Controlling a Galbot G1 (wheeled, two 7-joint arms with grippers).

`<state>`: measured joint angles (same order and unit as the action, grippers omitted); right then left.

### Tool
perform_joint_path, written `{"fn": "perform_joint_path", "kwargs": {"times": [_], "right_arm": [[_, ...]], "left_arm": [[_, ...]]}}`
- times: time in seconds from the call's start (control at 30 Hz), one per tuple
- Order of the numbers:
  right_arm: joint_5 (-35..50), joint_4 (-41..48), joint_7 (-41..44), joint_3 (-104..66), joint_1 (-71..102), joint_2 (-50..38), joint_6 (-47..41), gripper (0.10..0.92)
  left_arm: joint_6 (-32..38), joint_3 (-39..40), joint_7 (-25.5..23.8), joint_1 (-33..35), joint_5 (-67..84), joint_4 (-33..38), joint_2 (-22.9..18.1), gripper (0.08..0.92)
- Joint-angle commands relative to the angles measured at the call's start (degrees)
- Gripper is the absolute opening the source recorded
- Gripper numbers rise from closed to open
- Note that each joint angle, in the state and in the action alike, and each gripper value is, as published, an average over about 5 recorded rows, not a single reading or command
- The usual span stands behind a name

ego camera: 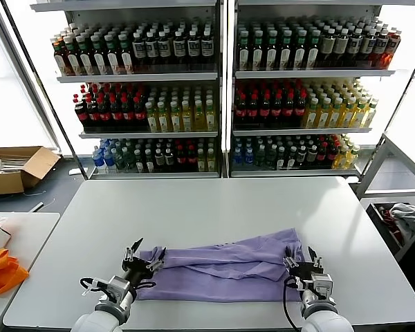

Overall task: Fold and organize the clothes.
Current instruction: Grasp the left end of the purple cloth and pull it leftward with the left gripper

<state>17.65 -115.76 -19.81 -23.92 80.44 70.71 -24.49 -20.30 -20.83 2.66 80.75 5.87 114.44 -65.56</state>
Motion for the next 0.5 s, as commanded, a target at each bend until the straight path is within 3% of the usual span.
{"fn": "perform_joint_path", "kwargs": {"times": [0.03, 0.13, 0.5], "right_arm": [[1.8, -5.4, -0.1, -0.2, -0.7, -1.2, 0.1, 0.787], [2.6, -7.7, -0.2, 0.3, -1.8, -2.5, -0.9, 0.817], [3.6, -7.7, -0.8, 0.7, -3.1, -4.4, -1.1, 0.823]], "left_arm": [[-4.0, -3.4, 4.2, 4.6, 4.2, 5.5, -2.7, 0.769], [-6.3, -3.9, 4.9, 6.8, 6.5, 6.3, -3.0, 0.815], [-10.6, -3.8, 6.5, 8.6, 14.2, 5.8, -5.7, 0.823]]}}
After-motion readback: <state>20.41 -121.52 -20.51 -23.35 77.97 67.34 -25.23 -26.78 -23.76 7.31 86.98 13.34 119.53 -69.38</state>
